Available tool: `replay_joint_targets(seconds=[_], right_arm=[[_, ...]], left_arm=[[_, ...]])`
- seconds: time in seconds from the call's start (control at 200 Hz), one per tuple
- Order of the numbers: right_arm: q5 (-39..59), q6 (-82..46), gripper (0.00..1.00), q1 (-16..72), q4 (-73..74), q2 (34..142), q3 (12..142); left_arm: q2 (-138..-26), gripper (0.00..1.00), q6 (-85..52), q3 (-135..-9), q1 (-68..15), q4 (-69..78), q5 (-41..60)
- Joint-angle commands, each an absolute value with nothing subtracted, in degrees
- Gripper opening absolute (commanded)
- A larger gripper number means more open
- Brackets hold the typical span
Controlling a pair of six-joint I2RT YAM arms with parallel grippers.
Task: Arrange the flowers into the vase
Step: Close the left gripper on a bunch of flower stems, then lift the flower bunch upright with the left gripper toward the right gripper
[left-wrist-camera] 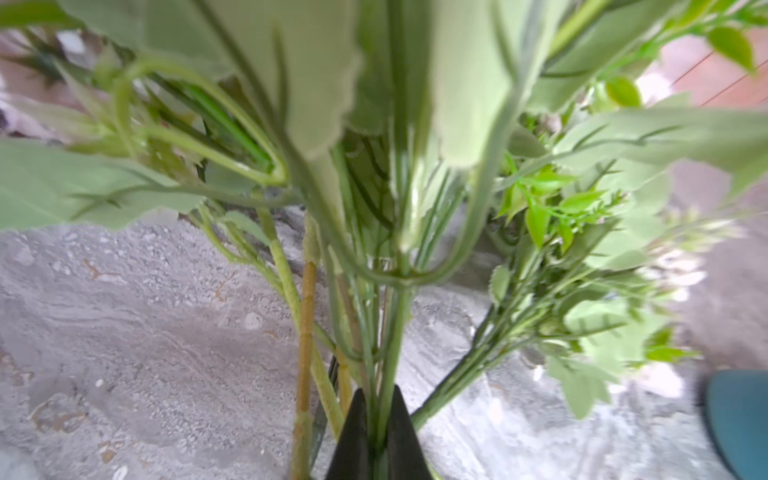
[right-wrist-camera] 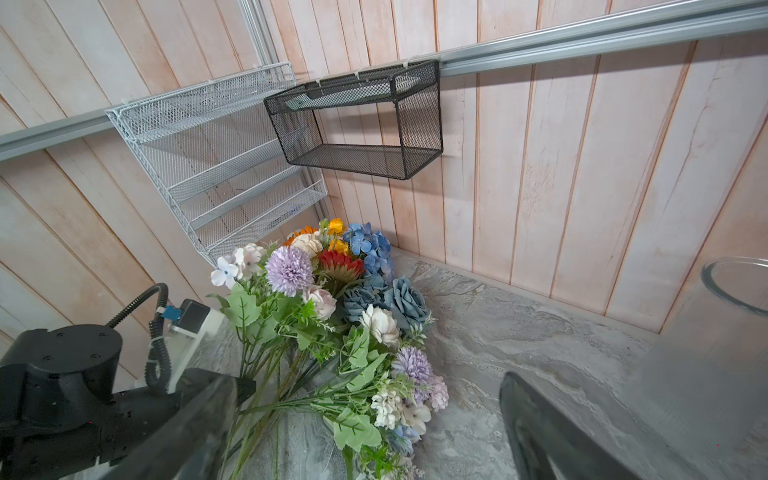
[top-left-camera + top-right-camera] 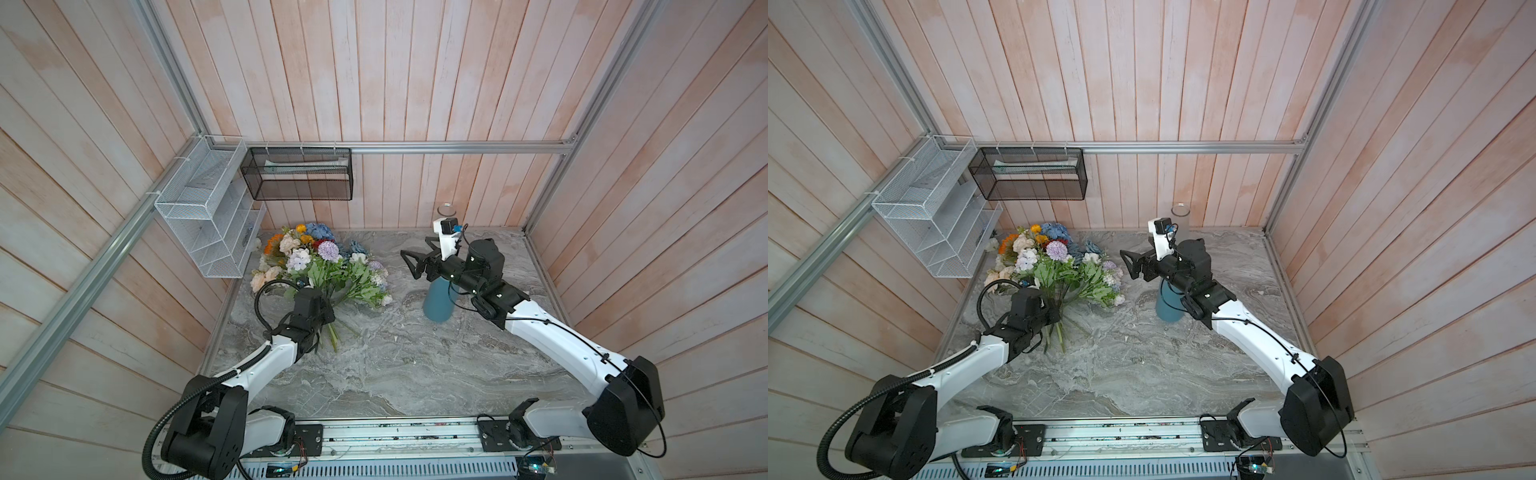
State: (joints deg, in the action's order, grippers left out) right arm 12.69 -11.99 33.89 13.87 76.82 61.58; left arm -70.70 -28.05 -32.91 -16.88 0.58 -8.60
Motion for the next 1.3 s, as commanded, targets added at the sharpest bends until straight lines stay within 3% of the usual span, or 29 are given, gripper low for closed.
replay_joint_targets(seconds=[0.0,0.365,0.565,0.945,1.295], right_arm=[[12.1,-11.4,0.98,34.5,15.0,76.8,61.3],[11.5,-11.1,0.98,34.9,14.2,77.1,61.7],[11.5,-10.8,0.98,35.1,13.9,77.7,62.5],[10.5,-10.2,0.98,35.4,13.0,77.3,62.2],[10.2,-9.6,0.98,35.8,13.0,77.7,62.1]], left_arm=[[-68.3,0.03,-25.9,-34.1,-17.4,2.7,-5.3],[-70.6,0.04,-16.0,-33.4,-26.4,10.2,2.0],[-71.1,0.05,-16.3,-33.7,-26.8,14.4,8.3],[-80.2,0.05,-18.3,-32.5,-27.0,17.3,4.2],[-73.6,0.00,-18.5,-32.6,-26.8,14.8,-1.3]])
